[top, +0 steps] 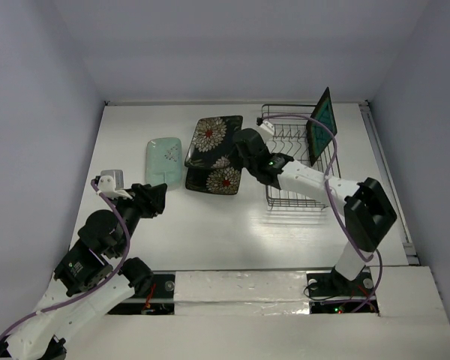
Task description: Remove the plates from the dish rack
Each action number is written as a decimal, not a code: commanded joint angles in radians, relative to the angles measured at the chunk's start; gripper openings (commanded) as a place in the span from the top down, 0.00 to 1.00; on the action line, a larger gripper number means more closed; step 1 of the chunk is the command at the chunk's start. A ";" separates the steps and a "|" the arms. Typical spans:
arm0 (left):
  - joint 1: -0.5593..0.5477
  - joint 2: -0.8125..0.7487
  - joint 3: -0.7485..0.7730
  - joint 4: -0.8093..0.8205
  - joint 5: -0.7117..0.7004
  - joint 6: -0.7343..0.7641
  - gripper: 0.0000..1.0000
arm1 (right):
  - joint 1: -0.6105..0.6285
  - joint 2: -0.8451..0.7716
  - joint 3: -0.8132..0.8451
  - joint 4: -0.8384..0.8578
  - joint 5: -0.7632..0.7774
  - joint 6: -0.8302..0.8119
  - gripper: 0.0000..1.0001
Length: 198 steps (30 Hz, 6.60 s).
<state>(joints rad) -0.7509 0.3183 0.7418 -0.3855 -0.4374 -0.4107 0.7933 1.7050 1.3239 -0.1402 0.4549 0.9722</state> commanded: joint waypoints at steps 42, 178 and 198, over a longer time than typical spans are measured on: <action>0.002 -0.038 -0.010 0.037 0.006 0.000 0.50 | 0.000 0.068 -0.213 0.274 -0.124 0.073 0.24; 0.021 -0.013 -0.010 0.042 0.026 0.004 0.60 | -0.006 0.002 -0.127 0.591 0.047 0.292 1.00; 0.021 -0.016 -0.010 0.043 0.025 0.004 0.60 | -0.026 0.005 -0.296 0.631 -0.048 0.238 1.00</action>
<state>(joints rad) -0.7376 0.3107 0.7387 -0.3817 -0.4042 -0.4049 0.7757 1.7737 1.0187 0.2588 0.4168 1.1965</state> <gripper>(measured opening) 0.397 0.114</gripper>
